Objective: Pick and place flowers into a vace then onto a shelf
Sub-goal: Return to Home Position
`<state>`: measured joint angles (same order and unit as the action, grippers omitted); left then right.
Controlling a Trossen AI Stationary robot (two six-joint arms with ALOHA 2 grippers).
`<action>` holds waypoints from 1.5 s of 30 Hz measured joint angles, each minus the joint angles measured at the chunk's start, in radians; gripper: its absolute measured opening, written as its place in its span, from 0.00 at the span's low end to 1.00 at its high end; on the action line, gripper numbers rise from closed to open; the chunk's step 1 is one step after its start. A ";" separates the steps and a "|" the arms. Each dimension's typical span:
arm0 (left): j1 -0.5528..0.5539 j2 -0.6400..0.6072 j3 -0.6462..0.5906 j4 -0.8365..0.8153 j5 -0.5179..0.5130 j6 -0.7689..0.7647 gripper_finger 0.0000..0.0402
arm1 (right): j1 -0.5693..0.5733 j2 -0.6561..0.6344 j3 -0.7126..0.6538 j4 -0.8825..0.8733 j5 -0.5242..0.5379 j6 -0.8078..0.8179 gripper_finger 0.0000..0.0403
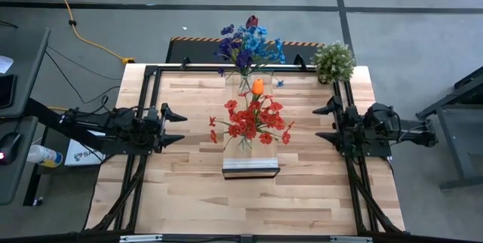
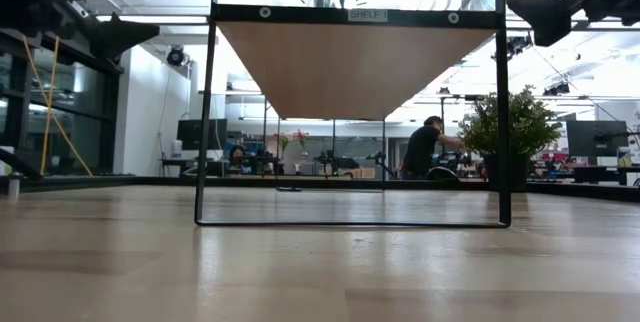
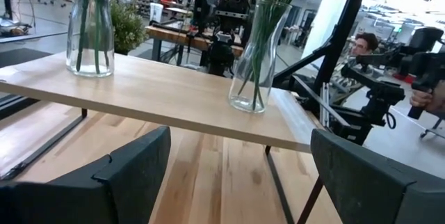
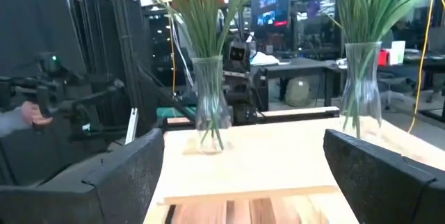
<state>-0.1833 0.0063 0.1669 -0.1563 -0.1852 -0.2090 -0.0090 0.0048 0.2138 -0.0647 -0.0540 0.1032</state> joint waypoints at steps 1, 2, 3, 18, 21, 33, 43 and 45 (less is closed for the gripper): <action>0.000 0.000 0.000 -0.001 0.000 0.001 0.95 | 0.000 0.000 0.000 -0.006 0.001 0.000 0.95; 0.000 0.000 0.000 -0.001 -0.002 0.001 0.95 | 0.000 0.000 0.000 -0.004 0.002 0.000 0.95; 0.000 0.000 0.000 -0.001 -0.004 0.001 0.95 | 0.000 0.000 -0.001 0.002 -0.001 -0.006 0.95; 0.000 0.000 0.000 -0.025 0.011 0.006 0.95 | -0.003 -0.001 -0.192 0.274 -0.065 0.027 0.95; 0.000 0.000 0.001 -0.019 0.021 0.026 0.95 | -0.003 0.000 -0.203 0.291 -0.068 0.035 0.95; 0.000 0.000 -0.092 0.094 0.028 0.047 0.95 | -0.003 -0.001 -0.204 0.335 -0.099 0.010 0.95; 0.000 0.000 -0.152 0.189 0.076 0.081 0.95 | -0.002 -0.001 -0.204 0.334 -0.120 0.012 0.95; 0.000 0.001 -0.152 0.189 0.075 0.084 0.95 | -0.002 -0.001 -0.204 0.332 -0.121 0.006 0.95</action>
<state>-0.1837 0.0071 0.0147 0.0326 -0.1099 -0.1249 -0.0113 0.0040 0.0097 0.2675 -0.1749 0.1097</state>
